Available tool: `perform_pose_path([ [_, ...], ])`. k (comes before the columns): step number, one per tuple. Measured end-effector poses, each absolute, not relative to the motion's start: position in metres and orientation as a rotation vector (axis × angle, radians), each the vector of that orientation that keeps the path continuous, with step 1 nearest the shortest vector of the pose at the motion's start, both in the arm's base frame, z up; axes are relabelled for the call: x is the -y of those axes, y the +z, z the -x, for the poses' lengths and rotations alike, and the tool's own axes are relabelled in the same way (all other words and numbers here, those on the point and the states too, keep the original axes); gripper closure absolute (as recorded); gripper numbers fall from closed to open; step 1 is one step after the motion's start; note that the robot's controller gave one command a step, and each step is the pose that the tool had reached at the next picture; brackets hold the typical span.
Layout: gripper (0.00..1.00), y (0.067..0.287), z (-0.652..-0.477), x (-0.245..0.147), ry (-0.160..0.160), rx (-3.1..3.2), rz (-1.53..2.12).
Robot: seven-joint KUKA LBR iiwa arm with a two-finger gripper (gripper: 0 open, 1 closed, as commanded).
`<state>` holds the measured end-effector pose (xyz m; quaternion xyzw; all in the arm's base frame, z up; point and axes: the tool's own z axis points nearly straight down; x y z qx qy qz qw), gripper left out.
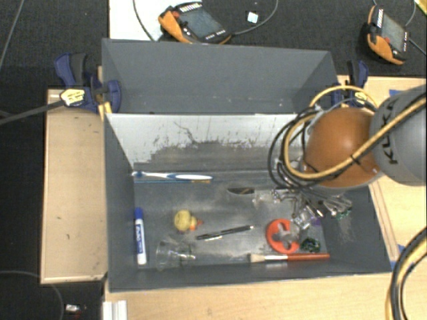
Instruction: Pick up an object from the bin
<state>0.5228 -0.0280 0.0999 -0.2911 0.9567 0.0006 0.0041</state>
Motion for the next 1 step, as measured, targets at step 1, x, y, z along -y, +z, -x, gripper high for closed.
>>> perform_pose_path([
  [1,0.0,0.0704,-0.5267,0.048,-0.012,-2.854,1.29],
])
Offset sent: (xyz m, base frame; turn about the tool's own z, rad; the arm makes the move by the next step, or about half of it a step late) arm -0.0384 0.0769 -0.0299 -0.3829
